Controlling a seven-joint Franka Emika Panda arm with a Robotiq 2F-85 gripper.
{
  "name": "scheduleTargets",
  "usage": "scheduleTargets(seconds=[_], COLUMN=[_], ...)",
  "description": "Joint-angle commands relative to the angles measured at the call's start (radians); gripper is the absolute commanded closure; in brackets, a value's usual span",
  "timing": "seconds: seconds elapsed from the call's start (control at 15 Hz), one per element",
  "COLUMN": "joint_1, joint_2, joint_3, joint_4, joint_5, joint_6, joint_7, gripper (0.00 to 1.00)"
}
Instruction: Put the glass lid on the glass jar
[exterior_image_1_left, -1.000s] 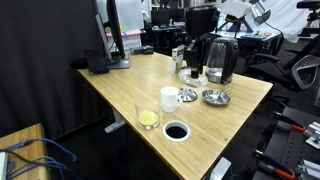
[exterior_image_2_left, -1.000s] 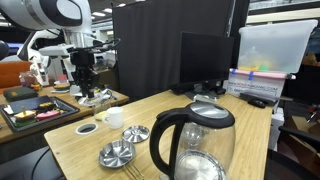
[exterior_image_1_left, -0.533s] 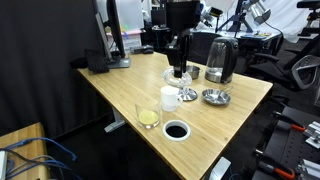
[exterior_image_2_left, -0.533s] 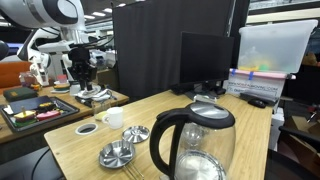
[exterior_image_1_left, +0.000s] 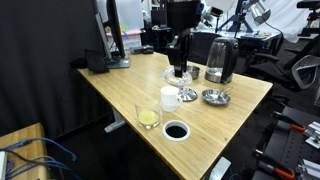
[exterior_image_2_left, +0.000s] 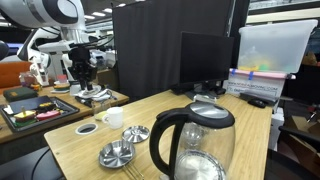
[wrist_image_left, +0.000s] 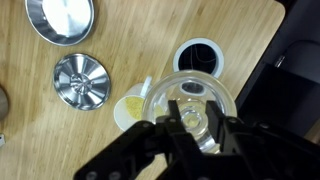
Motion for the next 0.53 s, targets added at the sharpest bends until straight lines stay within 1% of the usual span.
scheduleTargets(seconds=[0.0, 0.07, 0.27, 0.47], joint_1=[0.006, 0.01, 0.027, 0.05], joint_2=[0.015, 0.033, 0.089, 0.165], joint_3=[0.005, 0.009, 0.025, 0.034], joint_4=[0.026, 0.05, 0.12, 0.194], joint_5=[-0.009, -0.004, -0.04, -0.065], joint_6=[0.007, -0.002, -0.034, -0.039], joint_7=[-0.011, -0.024, -0.028, -0.038], gripper=[0.92, 0.92, 0.92, 0.92])
